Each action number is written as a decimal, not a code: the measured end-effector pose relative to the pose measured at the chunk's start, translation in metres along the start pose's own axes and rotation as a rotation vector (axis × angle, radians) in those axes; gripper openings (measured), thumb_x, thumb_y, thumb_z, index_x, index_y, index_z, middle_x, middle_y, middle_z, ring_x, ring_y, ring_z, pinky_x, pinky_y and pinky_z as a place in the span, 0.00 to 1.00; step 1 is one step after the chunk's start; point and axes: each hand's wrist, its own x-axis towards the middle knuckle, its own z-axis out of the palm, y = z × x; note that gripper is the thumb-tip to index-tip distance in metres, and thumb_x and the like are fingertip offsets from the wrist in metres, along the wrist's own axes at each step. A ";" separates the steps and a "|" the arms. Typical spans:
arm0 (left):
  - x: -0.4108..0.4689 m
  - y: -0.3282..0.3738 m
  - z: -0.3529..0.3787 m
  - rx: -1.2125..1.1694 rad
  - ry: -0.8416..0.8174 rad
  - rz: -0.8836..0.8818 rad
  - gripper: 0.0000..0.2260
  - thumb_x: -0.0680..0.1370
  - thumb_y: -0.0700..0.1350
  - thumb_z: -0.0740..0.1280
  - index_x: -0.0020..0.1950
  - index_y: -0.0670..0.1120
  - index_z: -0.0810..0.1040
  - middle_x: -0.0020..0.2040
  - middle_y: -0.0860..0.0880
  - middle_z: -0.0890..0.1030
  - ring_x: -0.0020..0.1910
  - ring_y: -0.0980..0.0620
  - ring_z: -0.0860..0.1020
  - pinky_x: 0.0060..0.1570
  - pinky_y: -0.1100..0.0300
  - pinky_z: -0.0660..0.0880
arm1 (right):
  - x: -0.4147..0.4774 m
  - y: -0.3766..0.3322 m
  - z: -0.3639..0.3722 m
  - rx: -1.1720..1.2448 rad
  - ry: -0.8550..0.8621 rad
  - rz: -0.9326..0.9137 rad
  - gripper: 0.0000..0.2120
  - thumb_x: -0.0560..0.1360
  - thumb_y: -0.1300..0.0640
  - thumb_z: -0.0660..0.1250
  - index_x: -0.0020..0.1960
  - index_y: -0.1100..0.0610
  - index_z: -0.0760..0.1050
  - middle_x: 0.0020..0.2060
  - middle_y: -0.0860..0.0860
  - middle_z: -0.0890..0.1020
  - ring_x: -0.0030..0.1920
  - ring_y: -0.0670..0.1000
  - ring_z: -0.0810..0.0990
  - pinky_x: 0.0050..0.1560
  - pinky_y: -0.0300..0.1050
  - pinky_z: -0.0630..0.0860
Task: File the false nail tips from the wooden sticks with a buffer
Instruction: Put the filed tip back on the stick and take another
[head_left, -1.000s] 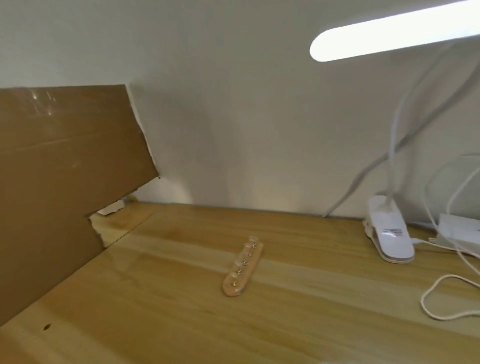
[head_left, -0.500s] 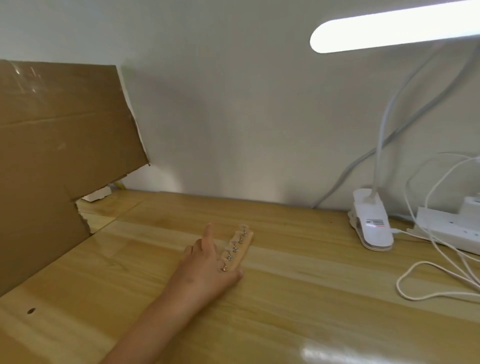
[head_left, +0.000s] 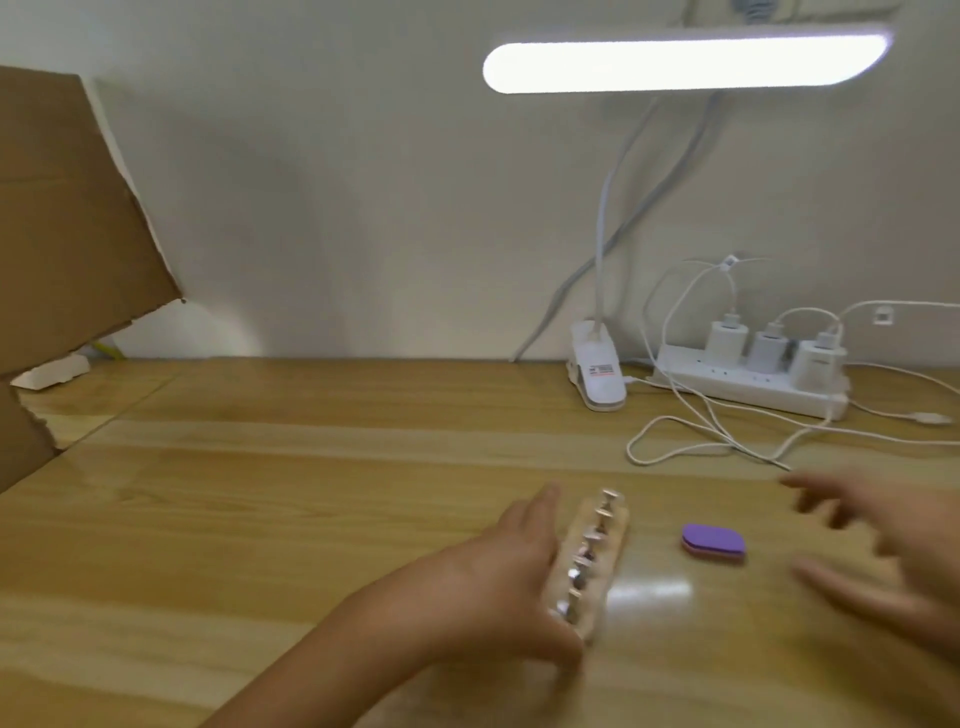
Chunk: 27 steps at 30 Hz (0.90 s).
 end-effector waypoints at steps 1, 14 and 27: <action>-0.007 0.006 -0.001 -0.039 -0.109 0.046 0.51 0.70 0.54 0.76 0.77 0.62 0.40 0.69 0.61 0.66 0.61 0.59 0.74 0.63 0.63 0.70 | 0.012 -0.020 -0.003 -0.010 -0.095 -0.012 0.38 0.62 0.17 0.53 0.69 0.23 0.47 0.56 0.24 0.67 0.54 0.31 0.71 0.53 0.41 0.76; 0.027 0.028 0.018 -0.218 -0.049 0.185 0.45 0.71 0.47 0.68 0.77 0.62 0.41 0.73 0.66 0.60 0.72 0.64 0.57 0.70 0.65 0.59 | 0.049 -0.047 -0.003 0.216 0.021 -0.052 0.10 0.74 0.53 0.71 0.50 0.41 0.74 0.50 0.39 0.74 0.52 0.40 0.72 0.53 0.30 0.68; -0.012 0.032 0.011 0.214 -0.154 0.243 0.14 0.65 0.71 0.67 0.47 0.72 0.69 0.52 0.69 0.70 0.52 0.71 0.68 0.57 0.67 0.64 | 0.048 -0.047 -0.009 1.859 -0.173 0.372 0.23 0.65 0.55 0.65 0.59 0.60 0.79 0.36 0.52 0.75 0.35 0.47 0.72 0.39 0.41 0.75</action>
